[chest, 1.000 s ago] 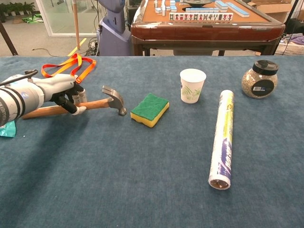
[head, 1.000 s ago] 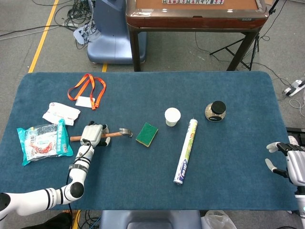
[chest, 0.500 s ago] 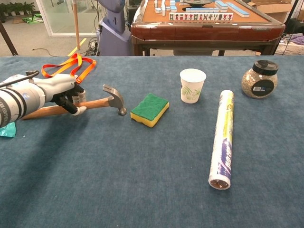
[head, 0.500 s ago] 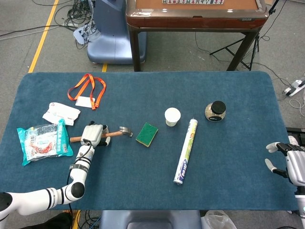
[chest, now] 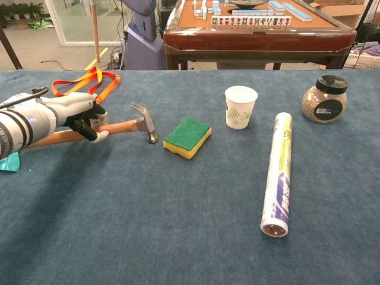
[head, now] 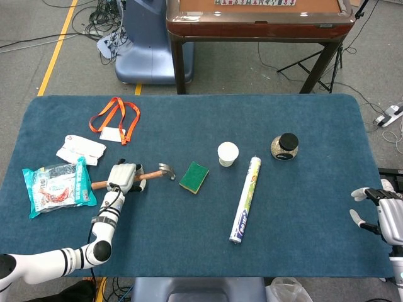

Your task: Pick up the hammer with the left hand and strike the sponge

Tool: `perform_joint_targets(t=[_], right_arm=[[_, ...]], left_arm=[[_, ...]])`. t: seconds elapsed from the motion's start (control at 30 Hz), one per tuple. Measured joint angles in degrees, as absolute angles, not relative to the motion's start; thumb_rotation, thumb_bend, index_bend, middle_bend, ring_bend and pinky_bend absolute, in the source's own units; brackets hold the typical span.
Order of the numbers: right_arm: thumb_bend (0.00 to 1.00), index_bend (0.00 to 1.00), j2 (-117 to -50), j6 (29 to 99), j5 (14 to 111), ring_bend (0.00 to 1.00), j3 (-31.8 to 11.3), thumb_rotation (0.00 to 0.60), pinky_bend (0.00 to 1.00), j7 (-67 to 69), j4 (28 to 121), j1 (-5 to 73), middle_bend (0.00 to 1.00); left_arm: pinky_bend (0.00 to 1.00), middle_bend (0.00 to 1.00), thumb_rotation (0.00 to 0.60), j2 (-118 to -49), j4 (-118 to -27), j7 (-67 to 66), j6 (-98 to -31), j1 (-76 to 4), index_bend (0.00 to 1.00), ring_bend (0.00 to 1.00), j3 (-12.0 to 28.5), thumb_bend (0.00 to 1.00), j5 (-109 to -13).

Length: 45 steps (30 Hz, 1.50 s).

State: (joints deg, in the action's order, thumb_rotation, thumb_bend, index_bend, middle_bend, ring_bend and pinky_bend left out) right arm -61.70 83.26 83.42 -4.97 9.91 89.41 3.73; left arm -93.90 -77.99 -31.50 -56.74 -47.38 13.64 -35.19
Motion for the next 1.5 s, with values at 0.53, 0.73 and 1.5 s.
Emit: perform_joint_targets(t=[0.53, 0.73, 1.5], right_arm=[[0.26, 0.43, -61.7, 83.2, 83.5, 0.4, -4.9, 0.6, 0.4, 10.1, 89.4, 3.8, 0.47], [0.26, 0.43, -61.6, 83.1, 83.4, 0.4, -4.9, 0.6, 0.4, 10.0, 89.4, 3.8, 0.47], [0.26, 0.43, -61.6, 83.2, 83.3, 0.4, -4.9, 0.6, 0.4, 9.8, 89.6, 3.7, 0.47]], left_arm=[[0.11, 0.71, 0.589, -93.7, -76.4, -22.2, -55.0, -45.6, 0.66, 0.5, 14.1, 0.4, -43.3], [0.11, 0.75, 0.565, -93.3, -76.4, -18.2, -54.6, -45.0, 0.69, 0.53, 14.3, 0.4, -46.9], [0.43, 0.88, 0.567, -92.6, -74.0, 5.3, -55.6, -42.5, 0.8, 0.67, 13.5, 0.4, -69.0]])
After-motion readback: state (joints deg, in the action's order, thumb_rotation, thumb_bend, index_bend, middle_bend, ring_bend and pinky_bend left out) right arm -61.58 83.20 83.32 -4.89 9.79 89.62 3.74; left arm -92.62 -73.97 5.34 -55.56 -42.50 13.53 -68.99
